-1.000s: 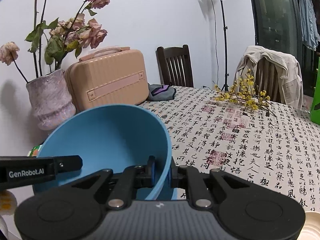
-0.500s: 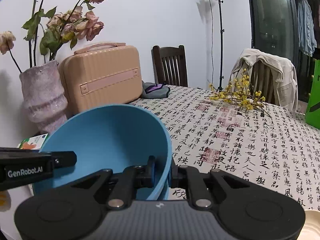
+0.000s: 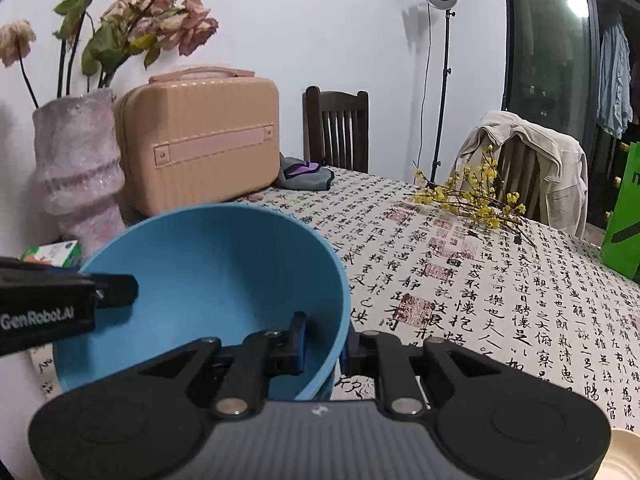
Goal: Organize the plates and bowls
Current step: 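Lower the blue bowl into the stack and open both grippers, then pull both open grippers back from the three stacked blue bowls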
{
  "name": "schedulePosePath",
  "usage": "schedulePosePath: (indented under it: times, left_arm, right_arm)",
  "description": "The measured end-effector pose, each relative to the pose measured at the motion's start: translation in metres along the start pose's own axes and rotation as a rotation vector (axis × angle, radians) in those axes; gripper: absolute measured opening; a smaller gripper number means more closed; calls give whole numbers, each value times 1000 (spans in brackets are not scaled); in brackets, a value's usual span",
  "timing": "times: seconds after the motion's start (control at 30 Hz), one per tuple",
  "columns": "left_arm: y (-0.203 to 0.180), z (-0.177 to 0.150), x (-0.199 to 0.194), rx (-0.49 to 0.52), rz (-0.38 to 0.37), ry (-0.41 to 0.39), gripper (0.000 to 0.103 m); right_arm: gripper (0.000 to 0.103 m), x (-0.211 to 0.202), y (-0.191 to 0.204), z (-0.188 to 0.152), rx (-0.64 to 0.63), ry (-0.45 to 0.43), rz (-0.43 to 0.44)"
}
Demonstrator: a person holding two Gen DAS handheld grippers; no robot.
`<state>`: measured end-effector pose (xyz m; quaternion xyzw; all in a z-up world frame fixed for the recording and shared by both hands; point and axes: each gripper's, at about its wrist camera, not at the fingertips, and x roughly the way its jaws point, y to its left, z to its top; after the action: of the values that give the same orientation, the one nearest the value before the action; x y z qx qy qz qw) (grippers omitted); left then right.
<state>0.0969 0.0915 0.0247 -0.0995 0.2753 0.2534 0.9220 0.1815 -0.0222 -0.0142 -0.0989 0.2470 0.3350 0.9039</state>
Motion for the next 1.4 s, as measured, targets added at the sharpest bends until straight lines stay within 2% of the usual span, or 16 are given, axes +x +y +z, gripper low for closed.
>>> schedulePosePath:
  times: [0.2,0.23,0.27,0.3,0.33,0.37,0.4,0.43,0.5,0.57,0.63,0.8,0.93,1.07,1.2,1.4]
  left_arm:
    - [10,0,2,-31,-29,-12,19]
    - [11,0,0,-37,-36,-22,21]
    - [14,0,-3,-44,-45,-33,28]
    - [17,1,-5,-52,-59,-38,44]
    - [20,1,-8,-61,-77,-44,52]
    - [24,0,-12,-75,-87,-57,65]
    - [27,-1,-15,-85,-90,-69,73]
    - [31,-2,-18,-91,-97,-84,76]
    - [41,-6,-26,-115,-120,-109,94]
    - [50,-11,-34,-141,-137,-125,102]
    - [59,-17,-42,-159,-152,-143,103]
    - [79,-38,-60,-212,-193,-168,103]
    - [89,-58,-69,-229,-170,-166,103]
    - [99,-70,-77,-274,-183,-170,103]
    - [97,-82,-80,-244,-179,-158,103]
    - [99,-96,-79,-200,-222,-142,103]
  right_arm:
    - [15,4,-3,-2,23,1,12]
    - [15,3,-4,-2,32,-3,17]
    - [16,1,-6,-2,42,-13,21]
    - [23,-2,-7,-2,50,-22,24]
    - [38,-6,-9,-2,61,-31,30]
    - [49,-9,-11,-3,70,-39,36]
    - [69,-14,-13,-4,80,-52,50]
    - [82,-19,-15,-5,85,-66,62]
    - [91,-30,-19,-9,95,-90,84]
    - [92,-39,-23,-13,100,-108,96]
    - [102,-49,-25,-19,106,-117,105]
    - [103,-72,-32,-42,125,-139,135]
    - [103,-91,-37,-55,124,-151,167]
    - [103,-107,-37,-64,111,-166,191]
    - [103,-113,-34,-76,114,-134,213]
    - [103,-117,-20,-95,101,-56,166]
